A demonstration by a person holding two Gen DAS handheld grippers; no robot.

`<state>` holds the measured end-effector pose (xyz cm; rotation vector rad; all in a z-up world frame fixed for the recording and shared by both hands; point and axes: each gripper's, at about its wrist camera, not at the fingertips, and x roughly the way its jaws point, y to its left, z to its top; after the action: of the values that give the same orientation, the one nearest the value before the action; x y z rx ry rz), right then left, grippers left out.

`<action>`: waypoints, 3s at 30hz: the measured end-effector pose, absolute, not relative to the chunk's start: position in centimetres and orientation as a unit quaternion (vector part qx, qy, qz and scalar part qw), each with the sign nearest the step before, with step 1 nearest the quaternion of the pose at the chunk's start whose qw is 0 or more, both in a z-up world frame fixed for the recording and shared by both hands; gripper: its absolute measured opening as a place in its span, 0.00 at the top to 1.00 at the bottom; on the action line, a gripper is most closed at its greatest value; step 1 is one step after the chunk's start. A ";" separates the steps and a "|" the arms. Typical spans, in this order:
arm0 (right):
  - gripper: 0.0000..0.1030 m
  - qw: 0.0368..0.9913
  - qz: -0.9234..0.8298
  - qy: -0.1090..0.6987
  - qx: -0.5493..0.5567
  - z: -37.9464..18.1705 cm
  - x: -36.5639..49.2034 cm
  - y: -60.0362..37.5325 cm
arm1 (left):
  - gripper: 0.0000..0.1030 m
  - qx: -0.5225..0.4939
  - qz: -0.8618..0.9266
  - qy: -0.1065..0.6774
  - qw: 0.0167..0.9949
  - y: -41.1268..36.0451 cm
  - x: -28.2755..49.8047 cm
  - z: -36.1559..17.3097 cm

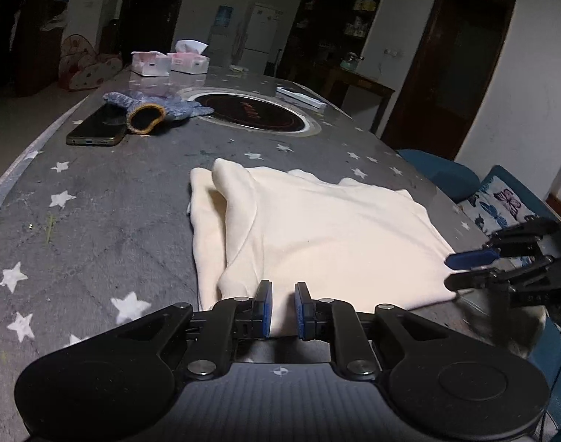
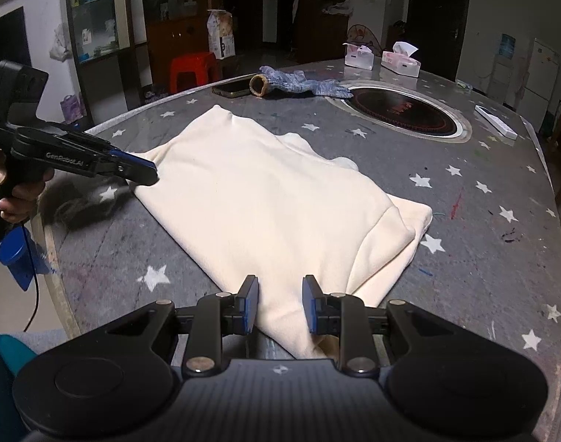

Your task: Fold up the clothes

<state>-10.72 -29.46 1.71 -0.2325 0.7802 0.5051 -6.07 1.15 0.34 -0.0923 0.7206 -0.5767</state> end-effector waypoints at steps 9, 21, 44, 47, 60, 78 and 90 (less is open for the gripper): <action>0.77 0.902 0.227 0.358 -0.080 3.5 -9.8 -30.2 | 0.85 -0.024 -0.293 0.305 0.906 -0.1 -4.8 2.9; 0.77 0.900 0.215 0.374 -0.059 2.1 -6.3 -30.4 | 0.83 -0.044 -0.262 0.339 0.902 1.0 -0.7 1.6; 0.76 0.914 0.164 0.372 -0.022 1.4 -1.8 -31.8 | 0.74 -0.031 -0.229 0.339 0.912 -1.2 3.5 1.0; 0.71 0.915 0.165 0.368 -0.029 1.9 -2.2 -31.3 | 0.61 -0.026 -0.226 0.329 0.917 -1.3 2.5 1.6; 0.41 0.927 0.161 0.337 -0.027 3.2 -5.9 -29.7 | 0.25 -0.025 -0.216 0.311 0.925 -0.7 -2.6 3.3; 0.00 0.946 0.119 0.300 -0.016 2.8 -9.8 -28.8 | 0.00 -0.013 -0.189 0.303 0.934 -0.4 -6.8 3.3; 0.00 0.950 0.139 0.278 -0.018 3.0 -12.1 -27.4 | 0.00 -0.018 -0.179 0.311 0.933 -0.3 -8.2 3.5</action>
<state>-12.14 -27.37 3.04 -0.0374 0.5658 0.2819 -8.21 -0.33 3.45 -0.0363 0.6360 -0.3654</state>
